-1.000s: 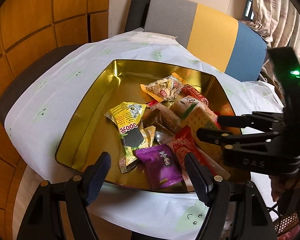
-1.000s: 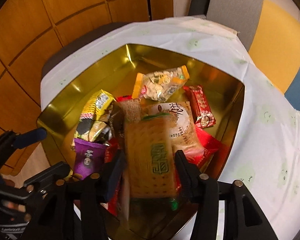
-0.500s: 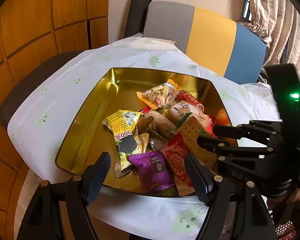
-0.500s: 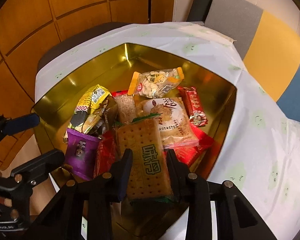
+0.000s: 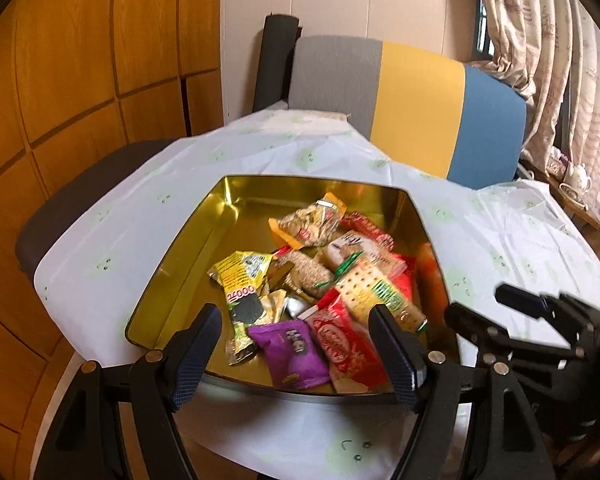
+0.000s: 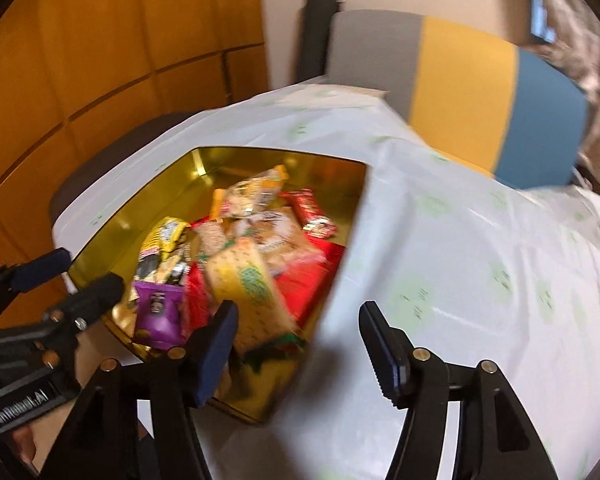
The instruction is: Organize snacks
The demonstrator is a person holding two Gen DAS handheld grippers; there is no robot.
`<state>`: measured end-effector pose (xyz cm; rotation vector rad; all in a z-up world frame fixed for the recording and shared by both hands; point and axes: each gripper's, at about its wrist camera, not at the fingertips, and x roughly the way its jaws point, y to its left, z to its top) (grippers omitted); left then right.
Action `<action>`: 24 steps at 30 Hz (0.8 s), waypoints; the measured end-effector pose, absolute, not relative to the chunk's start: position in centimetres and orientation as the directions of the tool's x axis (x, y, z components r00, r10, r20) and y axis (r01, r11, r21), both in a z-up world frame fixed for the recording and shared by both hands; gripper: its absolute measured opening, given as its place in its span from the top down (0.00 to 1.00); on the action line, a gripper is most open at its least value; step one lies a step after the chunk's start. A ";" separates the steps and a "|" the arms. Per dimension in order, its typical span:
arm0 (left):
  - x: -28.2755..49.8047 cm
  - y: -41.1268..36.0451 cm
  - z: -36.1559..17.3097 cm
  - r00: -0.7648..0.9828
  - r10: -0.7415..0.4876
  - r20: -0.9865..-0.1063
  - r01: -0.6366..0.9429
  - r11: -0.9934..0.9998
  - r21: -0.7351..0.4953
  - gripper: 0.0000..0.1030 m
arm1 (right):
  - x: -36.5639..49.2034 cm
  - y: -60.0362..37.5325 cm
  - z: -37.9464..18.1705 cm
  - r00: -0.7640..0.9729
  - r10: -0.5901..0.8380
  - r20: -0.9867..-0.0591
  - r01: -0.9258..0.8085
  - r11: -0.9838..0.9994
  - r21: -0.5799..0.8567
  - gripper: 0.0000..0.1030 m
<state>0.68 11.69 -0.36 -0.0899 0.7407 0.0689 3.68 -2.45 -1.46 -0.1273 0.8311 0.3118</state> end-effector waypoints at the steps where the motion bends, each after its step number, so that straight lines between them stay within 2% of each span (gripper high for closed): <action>1: 0.5 11.5 -0.2 0.744 0.030 -0.667 -0.094 0.994 -0.060 0.25 | 3.2 -2.9 -1.4 0.645 0.207 -0.735 -0.296 0.955 0.010 0.33; 2: 0.2 11.3 0.0 0.755 0.029 -0.655 -0.092 0.994 -0.062 0.25 | 2.7 -3.2 -1.4 0.657 0.197 -0.727 -0.275 0.961 0.013 0.29; 8: -0.6 9.9 0.3 0.772 0.043 -0.634 -0.088 0.995 -0.040 0.25 | 0.7 -4.9 -1.0 0.708 0.138 -0.692 -0.185 0.983 0.006 0.22; 14: -1.3 9.0 0.6 0.790 0.045 -0.611 -0.083 0.996 -0.035 0.25 | 0.1 -5.6 -0.7 0.725 0.121 -0.678 -0.155 0.988 0.011 0.22; 18: -1.6 8.4 1.2 0.810 0.102 -0.577 -0.118 0.993 0.010 0.25 | -0.3 -5.8 -0.6 0.731 0.121 -0.671 -0.155 0.988 0.010 0.21; 24: -1.3 8.8 0.7 0.787 0.099 -0.609 -0.135 0.991 -0.014 0.25 | -0.8 -6.1 -0.4 0.742 0.113 -0.661 -0.146 0.989 0.005 0.21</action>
